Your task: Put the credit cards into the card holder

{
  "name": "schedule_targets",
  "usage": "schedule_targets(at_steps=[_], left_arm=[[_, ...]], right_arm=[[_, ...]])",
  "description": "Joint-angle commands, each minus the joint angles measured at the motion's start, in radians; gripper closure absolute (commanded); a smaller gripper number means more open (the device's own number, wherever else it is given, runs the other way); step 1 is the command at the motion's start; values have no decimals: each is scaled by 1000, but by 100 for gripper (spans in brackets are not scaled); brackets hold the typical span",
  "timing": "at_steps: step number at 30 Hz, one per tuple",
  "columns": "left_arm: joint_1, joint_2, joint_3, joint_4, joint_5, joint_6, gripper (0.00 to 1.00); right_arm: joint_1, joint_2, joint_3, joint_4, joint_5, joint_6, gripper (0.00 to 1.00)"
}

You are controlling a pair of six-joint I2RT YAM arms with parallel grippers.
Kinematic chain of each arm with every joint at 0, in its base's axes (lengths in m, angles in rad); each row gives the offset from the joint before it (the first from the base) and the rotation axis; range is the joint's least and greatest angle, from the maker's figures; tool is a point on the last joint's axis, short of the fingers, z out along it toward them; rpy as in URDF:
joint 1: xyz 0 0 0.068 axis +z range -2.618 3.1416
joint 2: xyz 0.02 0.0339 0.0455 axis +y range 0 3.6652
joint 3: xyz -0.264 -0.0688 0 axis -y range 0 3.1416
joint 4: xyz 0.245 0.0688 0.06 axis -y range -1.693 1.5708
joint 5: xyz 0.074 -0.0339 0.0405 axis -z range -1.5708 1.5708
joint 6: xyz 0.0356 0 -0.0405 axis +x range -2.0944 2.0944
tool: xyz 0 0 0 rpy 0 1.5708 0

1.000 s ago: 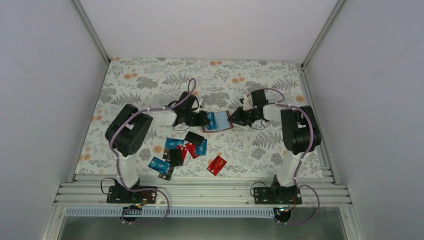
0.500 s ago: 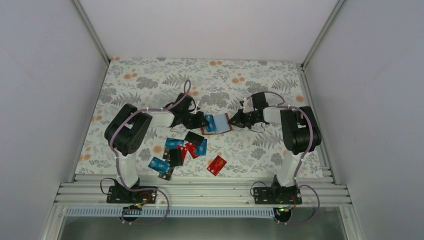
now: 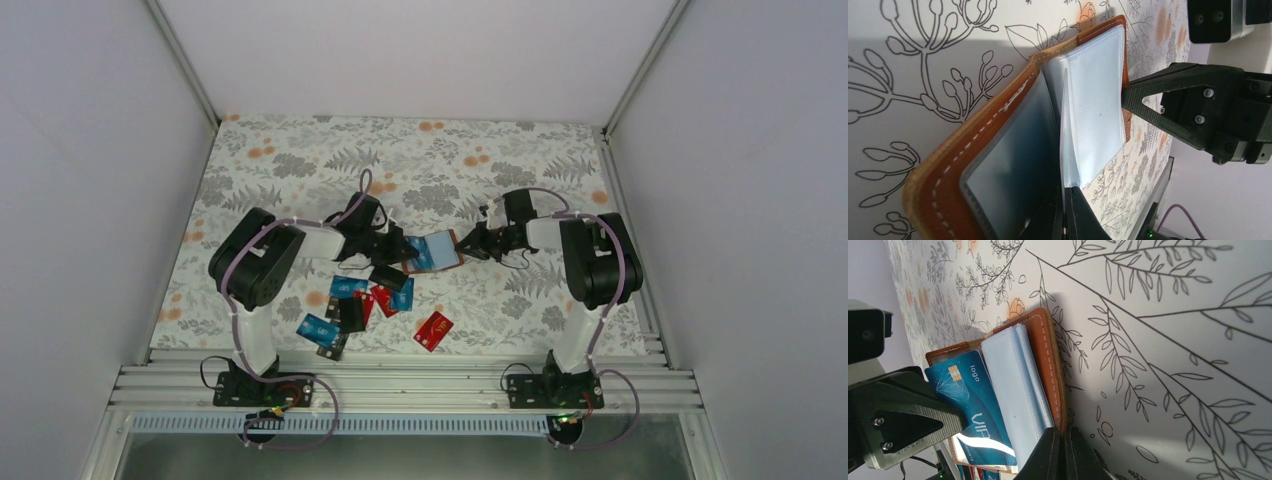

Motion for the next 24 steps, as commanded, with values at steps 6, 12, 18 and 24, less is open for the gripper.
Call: schedule_targets(at_steps=[6,12,18,24], left_arm=[[4,55,-27,60,14,-94,98],[4,67,-38,109,26,-120,98],[3,64,-19,68,13,-93,98],[1,60,15,-13,-26,-33,98]], right_arm=[[8,-3,-23,1,19,8,95],[9,-1,-23,-1,19,5,95],[11,7,-18,-5,17,5,96],[12,13,-9,-6,16,5,96]])
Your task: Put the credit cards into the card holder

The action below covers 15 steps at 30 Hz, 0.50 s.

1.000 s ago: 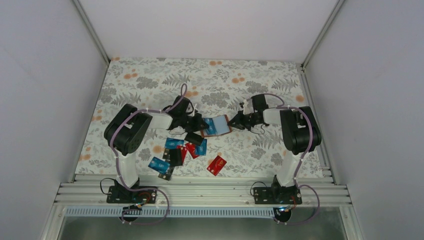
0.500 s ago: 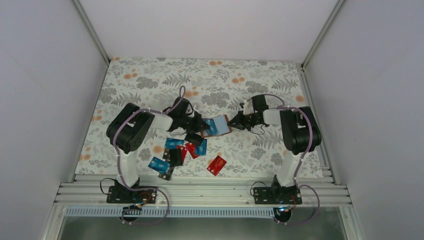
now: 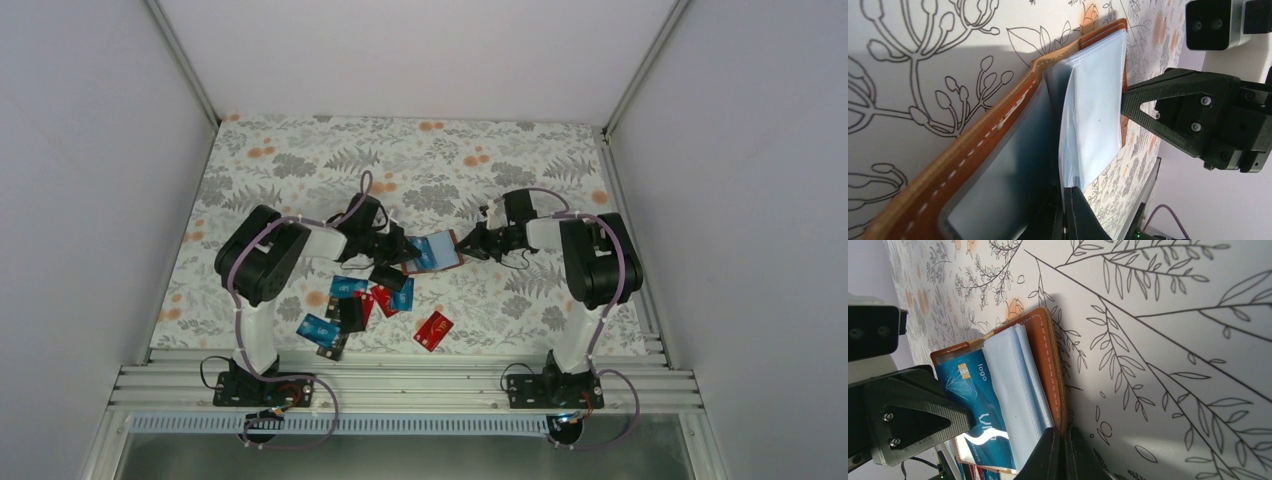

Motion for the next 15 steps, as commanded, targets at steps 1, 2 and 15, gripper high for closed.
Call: schedule_targets(at_steps=[1,2,15], left_arm=[[-4,17,23,-95,-62,52,98],[-6,19,25,-95,-61,52,98],[-29,43,64,-87,-46,39,98]], right_arm=[[13,15,-5,-9,15,-4,96],[14,17,-2,-9,15,-4,96],[22,17,0,-7,17,6,96]])
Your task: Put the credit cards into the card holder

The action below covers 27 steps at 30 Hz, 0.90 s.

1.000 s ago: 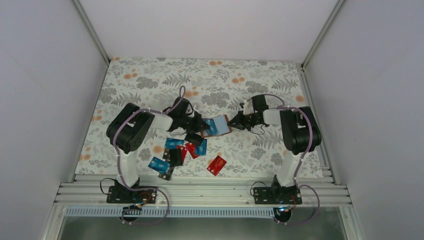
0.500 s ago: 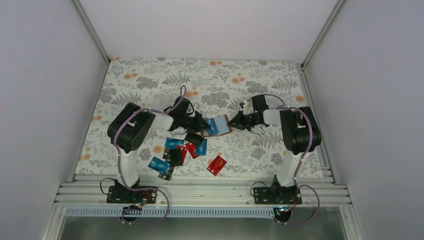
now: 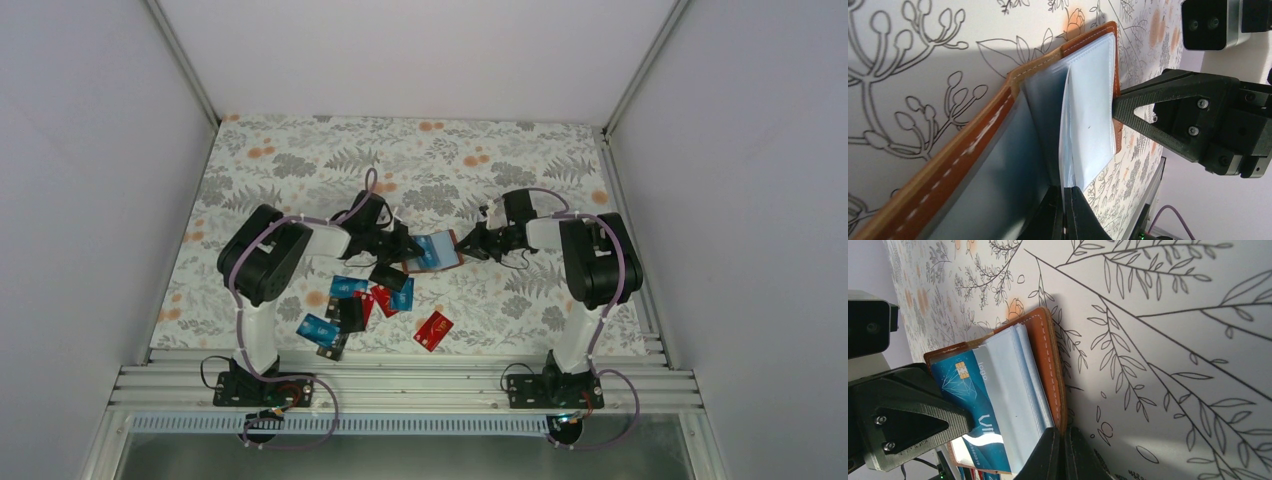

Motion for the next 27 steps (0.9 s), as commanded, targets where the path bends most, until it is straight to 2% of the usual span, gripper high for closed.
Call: schedule_targets(at_steps=[1,27], left_arm=[[-15,41,24,-39,-30,6,98],[-62,111,73,15,-13,-46,98]], right_arm=[[21,15,0,-9,17,6,96],[37,3,-27,15,18,41,95]])
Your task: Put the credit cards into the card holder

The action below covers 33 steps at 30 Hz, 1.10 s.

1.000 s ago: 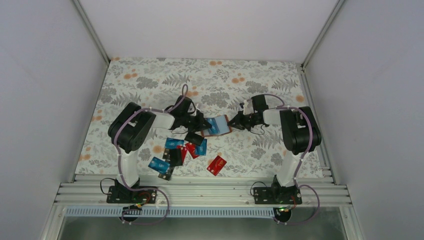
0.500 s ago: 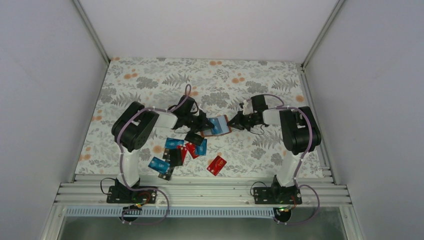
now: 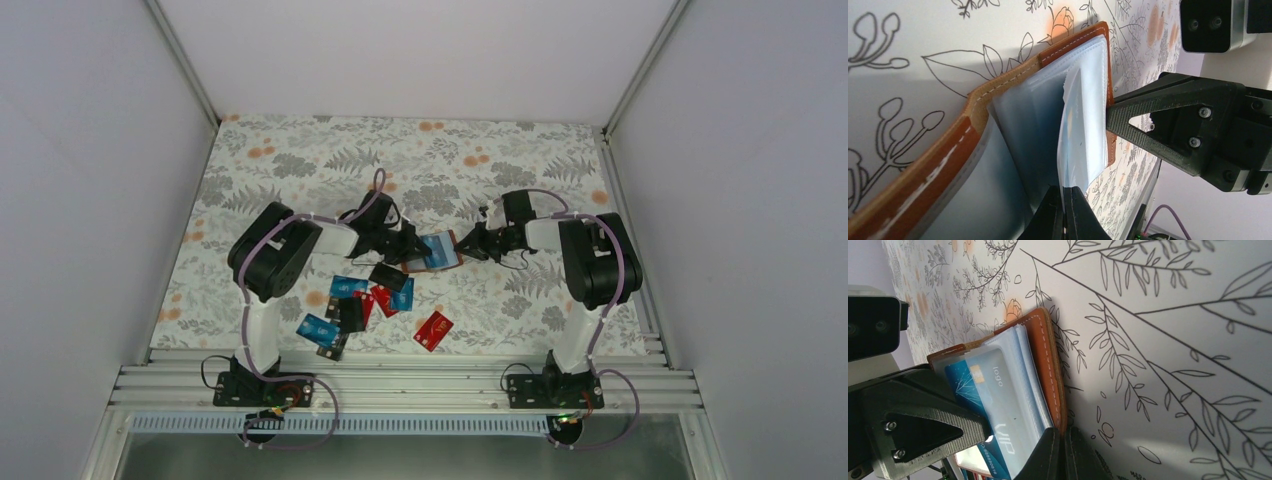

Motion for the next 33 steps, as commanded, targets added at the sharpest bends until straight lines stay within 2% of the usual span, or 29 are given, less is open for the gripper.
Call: schedule_targets(at_steps=[1,16,24,30,33], left_arm=[[-32,50,15,-2,-21,-19,98],[-55,91,90,-49,-19,4,97],[-55,48,103,-182,-98,82,76],[-56,19,116,-247,-136,118,67],[-56,3,125,-292,-157,135,55]], right_arm=[[30,1,-22,2,15,9,95],[37,1,-20,4,11,8,96],[37,2,-14,-12,28,-9,96],[33,5,-13,-18,40,-16,95],[32,4,-10,-23,47,-19,95]])
